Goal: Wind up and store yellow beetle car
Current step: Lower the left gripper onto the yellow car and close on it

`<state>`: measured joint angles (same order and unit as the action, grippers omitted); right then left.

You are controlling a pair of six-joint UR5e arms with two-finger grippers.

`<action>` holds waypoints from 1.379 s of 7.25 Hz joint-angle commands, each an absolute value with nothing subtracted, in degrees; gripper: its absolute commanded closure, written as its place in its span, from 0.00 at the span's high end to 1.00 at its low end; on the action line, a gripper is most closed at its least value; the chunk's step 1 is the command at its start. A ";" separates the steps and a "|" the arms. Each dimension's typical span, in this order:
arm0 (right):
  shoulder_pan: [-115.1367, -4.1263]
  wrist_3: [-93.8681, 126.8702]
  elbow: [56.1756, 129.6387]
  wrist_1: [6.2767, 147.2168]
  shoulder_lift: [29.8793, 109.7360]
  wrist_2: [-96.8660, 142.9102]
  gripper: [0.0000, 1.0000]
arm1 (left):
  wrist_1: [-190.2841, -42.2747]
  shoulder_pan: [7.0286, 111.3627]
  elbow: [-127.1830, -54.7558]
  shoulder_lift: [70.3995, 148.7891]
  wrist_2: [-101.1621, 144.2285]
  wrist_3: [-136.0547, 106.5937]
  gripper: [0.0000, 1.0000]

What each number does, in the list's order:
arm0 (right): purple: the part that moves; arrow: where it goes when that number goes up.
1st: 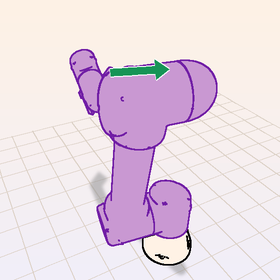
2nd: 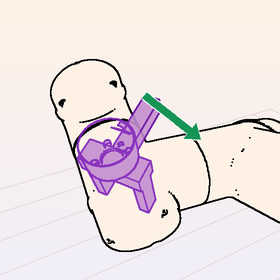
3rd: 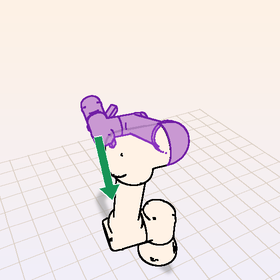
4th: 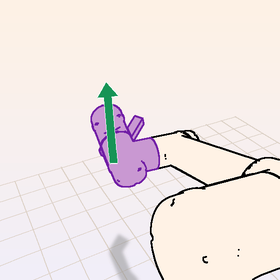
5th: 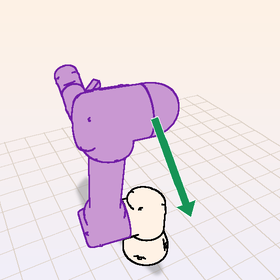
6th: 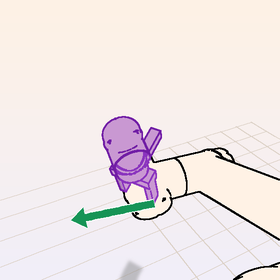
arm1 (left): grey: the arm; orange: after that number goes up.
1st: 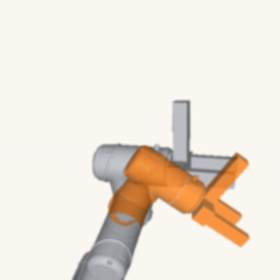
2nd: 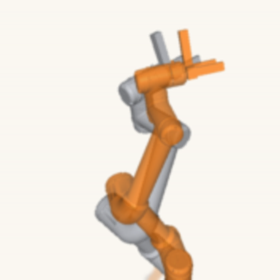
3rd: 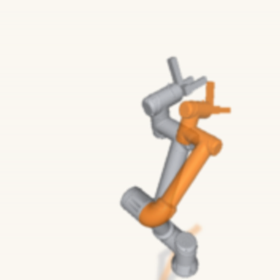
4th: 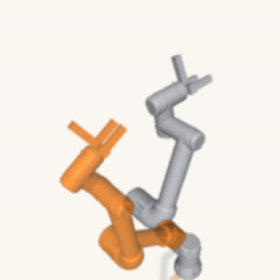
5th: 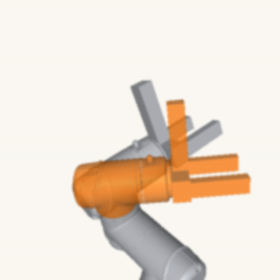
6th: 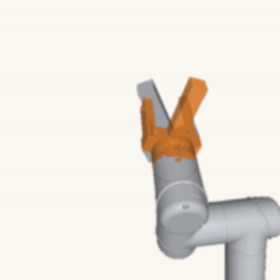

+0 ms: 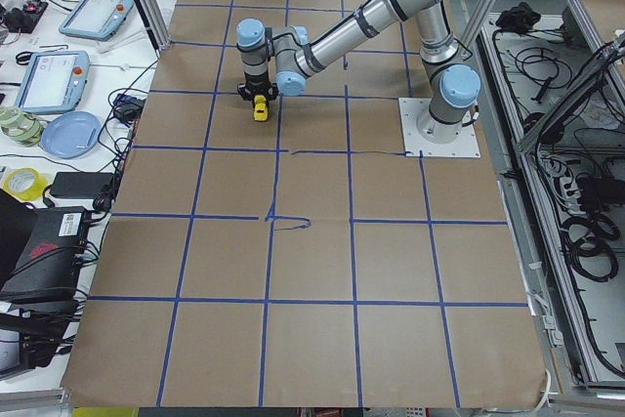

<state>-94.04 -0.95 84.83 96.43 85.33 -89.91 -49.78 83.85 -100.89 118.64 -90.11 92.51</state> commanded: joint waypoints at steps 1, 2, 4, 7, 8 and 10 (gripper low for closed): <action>-94.04 -0.97 84.81 96.42 85.34 -89.91 1.00 | -48.87 83.76 -100.72 118.92 -90.18 92.99 0.12; -94.04 -0.97 84.81 96.50 85.34 -89.91 1.00 | -48.87 83.15 -100.90 118.92 -90.18 93.34 0.12; -94.04 -1.05 84.90 96.50 85.43 -89.91 1.00 | -48.52 79.56 -101.16 119.00 -89.74 97.02 0.12; -94.04 -1.05 84.90 96.42 85.43 -89.91 1.00 | -48.34 74.90 -101.25 119.00 -89.56 102.63 0.12; -94.04 -1.05 84.90 96.42 85.52 -89.91 1.00 | -48.34 73.23 -101.25 119.00 -89.56 104.66 0.12; -94.04 -1.05 84.90 96.42 85.52 -89.91 1.00 | -48.34 71.29 -101.16 119.00 -89.65 105.73 0.16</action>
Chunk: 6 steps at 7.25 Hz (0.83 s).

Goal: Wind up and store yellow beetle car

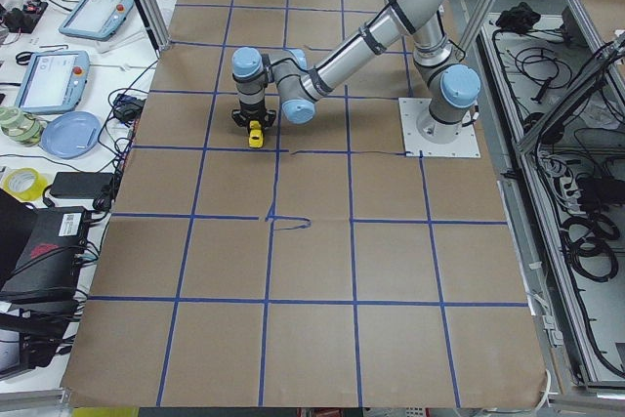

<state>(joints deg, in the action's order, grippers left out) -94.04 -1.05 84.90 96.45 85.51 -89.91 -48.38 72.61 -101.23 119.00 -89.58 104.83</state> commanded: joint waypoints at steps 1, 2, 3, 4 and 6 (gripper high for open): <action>-94.04 -1.05 84.90 96.42 85.52 -89.91 1.00 | -48.34 70.67 -101.16 119.00 -89.65 105.82 0.47; -94.04 -1.05 84.90 96.42 85.52 -89.91 1.00 | -47.99 70.58 -101.08 118.92 -89.74 105.82 0.70; -94.04 -1.05 84.90 96.42 85.52 -89.91 1.00 | -47.90 70.58 -101.07 118.92 -89.48 105.56 0.77; -94.04 -1.05 84.90 96.42 85.52 -90.00 1.00 | -47.90 70.58 -101.07 118.74 -89.47 105.38 0.78; -94.04 -1.05 84.90 96.42 85.52 -90.00 1.00 | -47.99 70.58 -101.07 118.22 -89.47 105.38 0.78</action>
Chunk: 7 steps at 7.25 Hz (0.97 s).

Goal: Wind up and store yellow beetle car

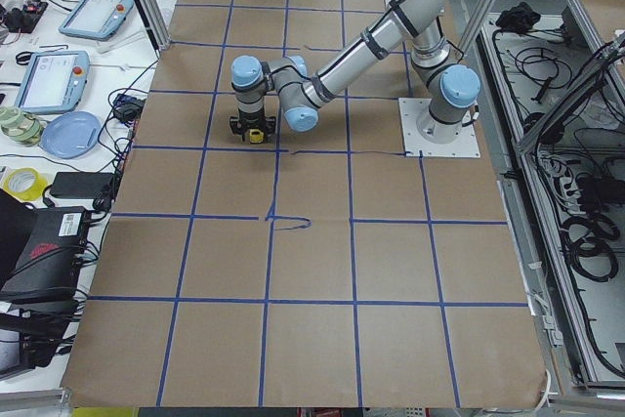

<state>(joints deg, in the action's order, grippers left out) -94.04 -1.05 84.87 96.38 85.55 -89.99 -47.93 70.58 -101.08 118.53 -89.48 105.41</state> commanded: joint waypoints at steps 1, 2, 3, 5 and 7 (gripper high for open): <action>-94.04 -1.05 84.90 96.33 85.60 -90.00 1.00 | -48.16 70.66 -101.07 117.95 -89.39 105.12 0.78; -94.04 -1.05 84.90 96.33 85.61 -90.00 1.00 | -48.60 71.88 -100.99 117.25 -89.38 104.51 0.78; -94.04 -1.05 84.90 96.33 85.61 -90.00 1.00 | -48.86 72.59 -100.90 116.12 -88.86 102.07 0.78; -94.04 -1.05 84.90 96.33 85.61 -90.00 1.00 | -52.88 76.79 -99.50 112.61 -87.89 92.96 0.78; -94.04 -1.05 84.99 96.33 85.69 -90.00 1.00 | -63.49 80.93 -97.04 106.73 -87.80 82.06 0.78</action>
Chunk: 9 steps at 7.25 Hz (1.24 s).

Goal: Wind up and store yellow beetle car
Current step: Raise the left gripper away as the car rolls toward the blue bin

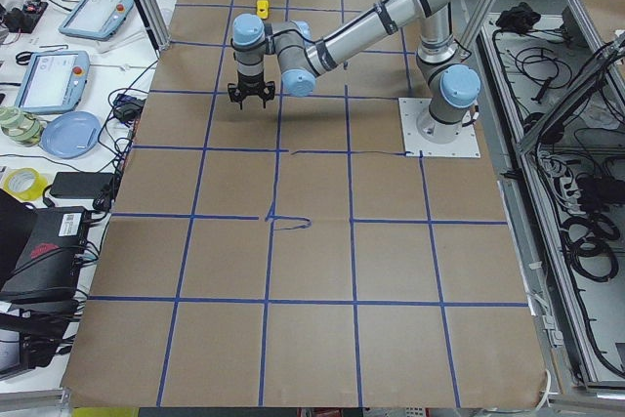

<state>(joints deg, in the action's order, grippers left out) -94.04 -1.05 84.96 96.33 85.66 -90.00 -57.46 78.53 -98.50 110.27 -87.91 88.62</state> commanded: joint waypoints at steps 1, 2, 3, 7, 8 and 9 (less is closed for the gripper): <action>-94.04 -1.05 84.99 96.33 85.69 -90.00 1.00 | -65.28 82.69 -95.73 104.35 -88.06 74.00 0.78; -94.04 -1.14 84.99 96.33 85.69 -90.00 1.00 | -69.13 84.01 -94.93 101.89 -88.24 66.00 0.78; -94.04 -1.06 84.99 96.33 85.69 -90.00 1.00 | -74.91 86.46 -94.40 98.73 -87.72 58.26 0.78; -92.74 -1.84 84.11 97.02 85.08 -90.26 1.00 | -86.56 91.84 -90.79 91.33 -87.72 30.74 0.86; -92.03 -1.15 83.24 96.51 85.60 -90.44 1.00 | -86.57 91.85 -90.70 90.54 -87.89 24.41 0.90; -91.76 -1.49 81.32 96.42 85.61 -90.27 1.00 | -86.14 91.50 -90.79 90.53 -88.41 19.30 0.92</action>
